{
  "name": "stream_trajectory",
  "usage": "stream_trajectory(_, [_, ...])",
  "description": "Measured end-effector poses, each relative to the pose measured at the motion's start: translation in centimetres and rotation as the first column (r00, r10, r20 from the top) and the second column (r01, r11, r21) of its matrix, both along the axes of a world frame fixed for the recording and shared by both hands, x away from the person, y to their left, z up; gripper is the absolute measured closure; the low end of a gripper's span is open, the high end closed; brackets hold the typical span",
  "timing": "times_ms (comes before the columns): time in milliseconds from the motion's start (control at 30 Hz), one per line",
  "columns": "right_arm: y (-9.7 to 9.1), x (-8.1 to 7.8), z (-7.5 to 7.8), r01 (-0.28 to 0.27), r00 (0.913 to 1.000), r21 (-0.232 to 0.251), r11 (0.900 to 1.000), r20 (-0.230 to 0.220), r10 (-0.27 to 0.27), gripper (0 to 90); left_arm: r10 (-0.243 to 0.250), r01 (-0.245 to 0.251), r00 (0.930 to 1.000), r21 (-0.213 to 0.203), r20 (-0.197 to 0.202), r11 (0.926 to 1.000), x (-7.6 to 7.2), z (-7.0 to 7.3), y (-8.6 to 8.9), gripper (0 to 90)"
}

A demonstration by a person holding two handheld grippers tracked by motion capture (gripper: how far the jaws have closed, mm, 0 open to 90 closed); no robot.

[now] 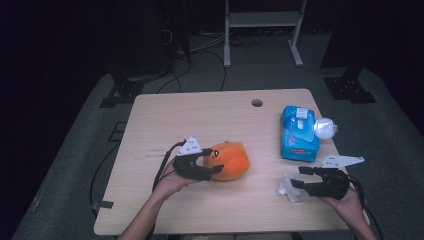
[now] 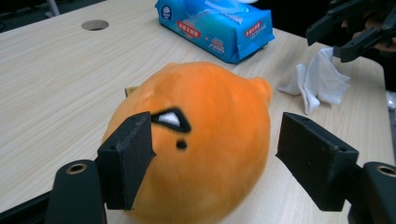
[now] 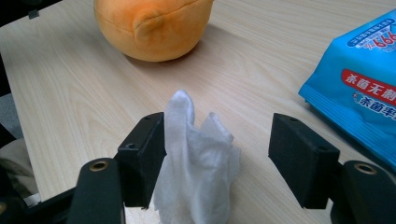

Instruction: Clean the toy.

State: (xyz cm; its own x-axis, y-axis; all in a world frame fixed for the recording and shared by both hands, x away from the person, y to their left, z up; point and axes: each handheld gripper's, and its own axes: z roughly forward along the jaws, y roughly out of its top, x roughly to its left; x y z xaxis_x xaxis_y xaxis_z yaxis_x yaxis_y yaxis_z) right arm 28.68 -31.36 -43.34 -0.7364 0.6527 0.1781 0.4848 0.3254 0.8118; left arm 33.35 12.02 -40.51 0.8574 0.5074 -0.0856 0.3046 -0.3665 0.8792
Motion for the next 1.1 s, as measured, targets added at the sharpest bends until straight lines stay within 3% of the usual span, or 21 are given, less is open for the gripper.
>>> stream_trajectory(367, [0.0, -0.1, -0.1, 0.005, 1.0, -0.007, 1.0, -0.001, -0.005, 34.3, 0.049, -0.049, 0.9987, -0.001, 0.014, 0.9988, -1.3, -0.4, 2.7, 24.0])
stream_trajectory(1100, [-0.3, -0.3, 0.0, 0.012, 0.9999, -0.004, 0.9999, 0.0, -0.012, 33.5, 0.118, -0.117, 0.9927, 0.016, -0.026, 0.993, -2.7, -2.8, 6.0, 20.1])
